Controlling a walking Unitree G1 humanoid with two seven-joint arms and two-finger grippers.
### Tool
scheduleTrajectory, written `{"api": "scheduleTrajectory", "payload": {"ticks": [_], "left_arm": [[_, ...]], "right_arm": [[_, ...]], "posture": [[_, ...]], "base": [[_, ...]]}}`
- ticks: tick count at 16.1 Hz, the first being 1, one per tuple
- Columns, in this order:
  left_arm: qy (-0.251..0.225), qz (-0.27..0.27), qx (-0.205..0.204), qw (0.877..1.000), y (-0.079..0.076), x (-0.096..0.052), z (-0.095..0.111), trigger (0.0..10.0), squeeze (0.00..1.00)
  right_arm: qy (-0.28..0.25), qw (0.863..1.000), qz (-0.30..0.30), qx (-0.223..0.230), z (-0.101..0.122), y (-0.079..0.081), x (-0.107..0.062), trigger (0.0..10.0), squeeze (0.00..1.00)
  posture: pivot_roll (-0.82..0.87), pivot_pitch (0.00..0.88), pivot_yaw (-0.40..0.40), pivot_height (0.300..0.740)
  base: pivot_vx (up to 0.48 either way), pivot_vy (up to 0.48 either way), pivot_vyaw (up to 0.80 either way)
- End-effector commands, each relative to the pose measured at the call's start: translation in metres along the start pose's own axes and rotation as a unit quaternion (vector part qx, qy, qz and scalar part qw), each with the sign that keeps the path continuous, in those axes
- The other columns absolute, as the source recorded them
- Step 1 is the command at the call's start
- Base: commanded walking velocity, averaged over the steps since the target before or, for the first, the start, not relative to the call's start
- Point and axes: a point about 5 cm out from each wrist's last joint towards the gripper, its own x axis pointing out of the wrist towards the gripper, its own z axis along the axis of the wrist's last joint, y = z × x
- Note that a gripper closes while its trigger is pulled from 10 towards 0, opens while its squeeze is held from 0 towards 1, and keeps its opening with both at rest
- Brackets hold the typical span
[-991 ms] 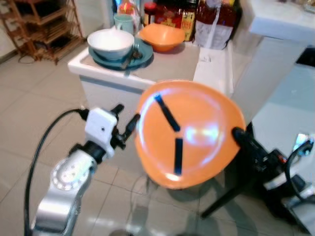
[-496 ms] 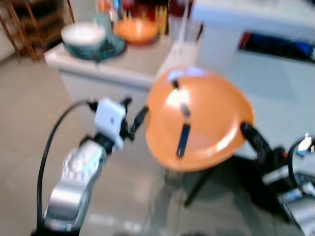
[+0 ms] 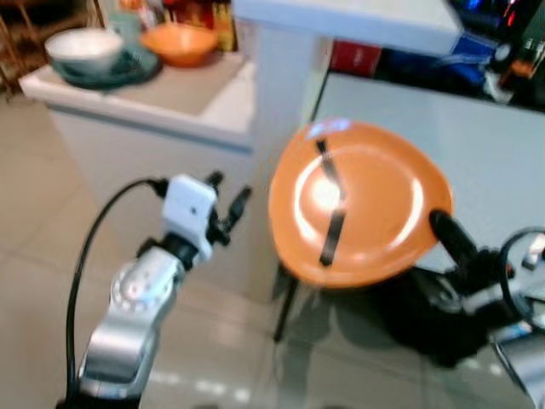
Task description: Setting the table
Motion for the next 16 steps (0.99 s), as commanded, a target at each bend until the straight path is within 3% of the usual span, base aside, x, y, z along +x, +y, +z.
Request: {"api": "scheduleTrajectory", "payload": {"ticks": [1,5,7,16], "left_arm": [[-0.005,0.004,0.005,1.0,-0.003,0.006,0.003,10.0,0.0],[-0.01,0.041,0.02,0.999,0.005,0.014,0.006,10.0,0.0],[-0.016,0.042,0.022,0.999,0.004,0.022,0.009,10.0,0.0],[-0.023,0.034,0.035,0.999,0.004,0.031,0.013,10.0,0.0]], "right_arm": [[-0.031,0.999,-0.028,-0.016,0.009,-0.005,-0.001,10.0,0.0],[-0.09,0.986,-0.117,-0.074,0.019,-0.009,0.015,10.0,0.0],[-0.123,0.98,-0.143,-0.062,0.029,-0.008,0.025,10.0,0.0],[-0.117,0.971,-0.195,-0.078,0.029,-0.015,0.045,10.0,0.0]], "posture": [[0.02,0.032,-0.011,0.74],[0.02,0.032,0.001,0.74],[0.02,0.043,0.002,0.74],[0.02,0.053,0.005,0.74]], "base": [[0.0,-0.48,0.0],[0.0,-0.48,0.0],[0.0,-0.48,0.0],[0.0,-0.48,0.0]]}}
